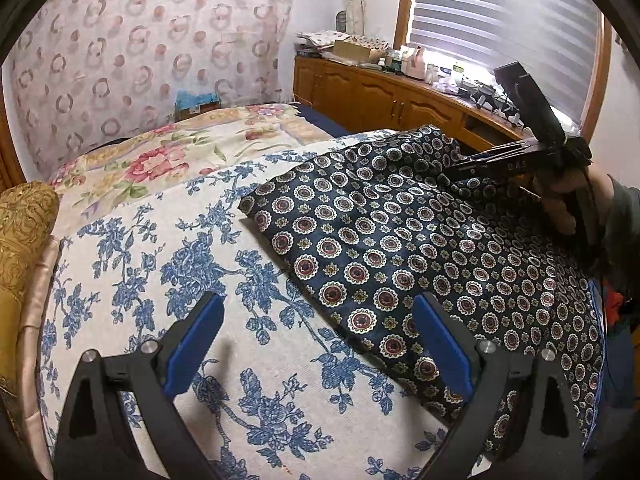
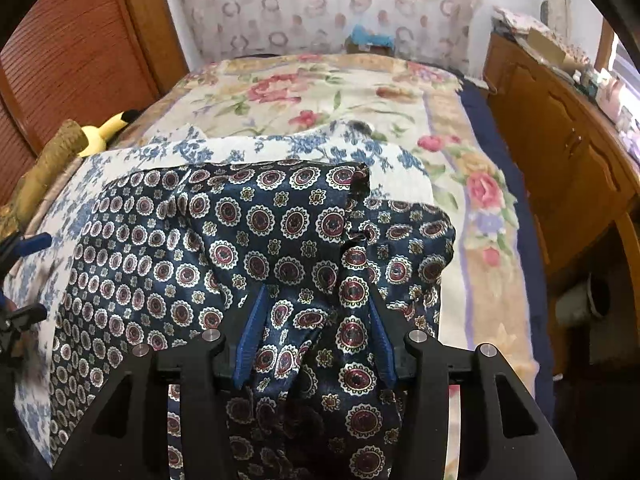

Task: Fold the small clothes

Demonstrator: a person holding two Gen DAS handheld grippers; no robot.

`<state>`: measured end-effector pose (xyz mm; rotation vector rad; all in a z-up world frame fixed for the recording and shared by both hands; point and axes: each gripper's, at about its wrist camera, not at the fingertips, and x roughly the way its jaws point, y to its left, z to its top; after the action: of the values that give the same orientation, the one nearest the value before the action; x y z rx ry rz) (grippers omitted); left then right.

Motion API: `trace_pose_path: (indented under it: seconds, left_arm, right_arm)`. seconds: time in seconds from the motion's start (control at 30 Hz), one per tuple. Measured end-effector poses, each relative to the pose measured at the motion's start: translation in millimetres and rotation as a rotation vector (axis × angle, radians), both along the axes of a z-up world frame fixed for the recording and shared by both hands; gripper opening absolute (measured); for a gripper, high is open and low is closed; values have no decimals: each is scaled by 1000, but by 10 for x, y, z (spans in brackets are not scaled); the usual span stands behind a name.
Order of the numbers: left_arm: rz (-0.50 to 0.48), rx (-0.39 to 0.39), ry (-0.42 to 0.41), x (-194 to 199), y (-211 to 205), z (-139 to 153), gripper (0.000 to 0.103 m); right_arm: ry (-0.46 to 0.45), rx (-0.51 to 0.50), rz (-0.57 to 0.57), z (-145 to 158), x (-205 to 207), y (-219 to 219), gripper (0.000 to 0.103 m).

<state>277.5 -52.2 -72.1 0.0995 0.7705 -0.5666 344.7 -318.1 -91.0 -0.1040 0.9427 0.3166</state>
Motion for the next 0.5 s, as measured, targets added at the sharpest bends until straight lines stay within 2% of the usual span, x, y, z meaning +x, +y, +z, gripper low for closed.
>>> trace_pose_path:
  seconds: [0.03, 0.07, 0.13, 0.27, 0.5]
  left_arm:
    - [1, 0, -1, 3, 2, 1, 96]
    - [2, 0, -3, 14, -4, 8, 96]
    - [5, 0, -8, 18, -5, 28, 96]
    - [3, 1, -19, -46, -15, 100, 96]
    - [-15, 35, -24, -223, -138, 182, 96]
  right_arm:
    - [-9, 8, 12, 18, -17, -2, 13]
    - [-18, 15, 21, 40, -38, -9, 7]
    - [-56, 12, 30, 120, -119, -14, 2]
    - [-119, -29, -20, 276, -230, -107, 1]
    - [-86, -89, -101, 168, -210, -329, 4]
